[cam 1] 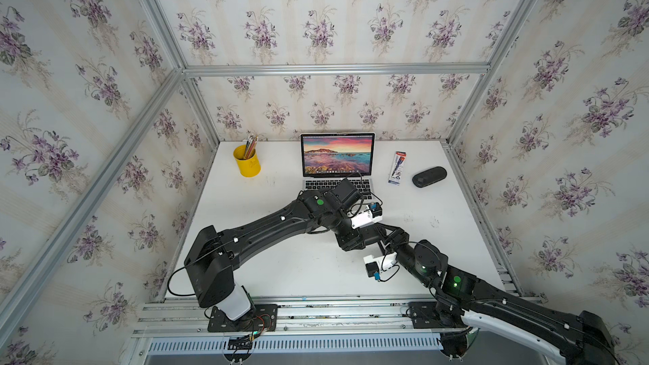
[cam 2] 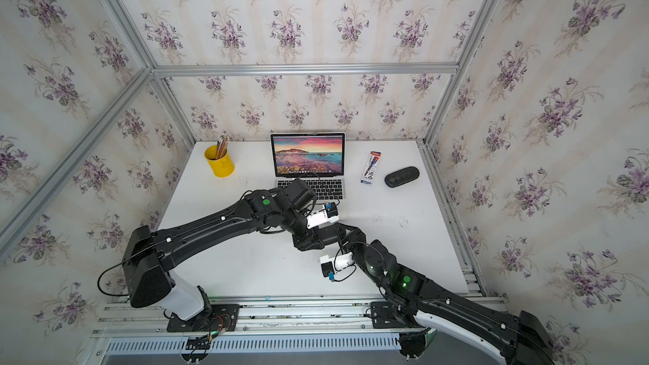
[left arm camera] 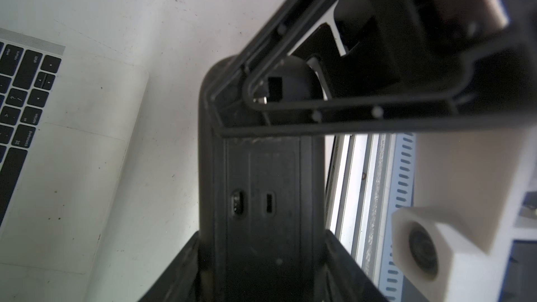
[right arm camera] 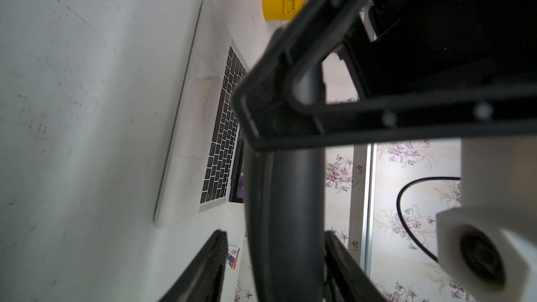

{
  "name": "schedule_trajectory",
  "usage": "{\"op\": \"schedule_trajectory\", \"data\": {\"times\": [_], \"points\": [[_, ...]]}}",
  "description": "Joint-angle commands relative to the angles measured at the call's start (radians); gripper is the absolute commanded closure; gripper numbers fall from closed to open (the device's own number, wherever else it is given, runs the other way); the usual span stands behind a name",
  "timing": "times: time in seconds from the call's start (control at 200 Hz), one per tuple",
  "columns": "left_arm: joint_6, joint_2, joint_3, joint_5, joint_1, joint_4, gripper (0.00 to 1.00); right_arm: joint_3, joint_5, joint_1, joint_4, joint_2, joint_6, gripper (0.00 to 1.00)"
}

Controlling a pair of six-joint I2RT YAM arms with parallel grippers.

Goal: Remove the wireless mouse receiver from the laptop
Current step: Pick up the mouse from the center of the board.

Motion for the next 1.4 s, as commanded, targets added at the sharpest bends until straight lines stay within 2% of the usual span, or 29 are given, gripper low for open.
{"op": "schedule_trajectory", "data": {"times": [0.0, 0.52, 1.399], "points": [[0.011, -0.01, 0.0, 0.013, 0.001, 0.02, 0.41, 0.004, 0.013, 0.004, -0.004, -0.003, 0.016, 0.47], [0.018, -0.025, 0.0, 0.001, 0.001, 0.022, 0.4, -0.008, 0.034, 0.01, -0.008, -0.032, 0.026, 0.51], [0.026, -0.011, 0.006, -0.016, 0.004, 0.036, 0.4, -0.001, 0.096, 0.053, 0.019, 0.007, 0.028, 0.69]]}}
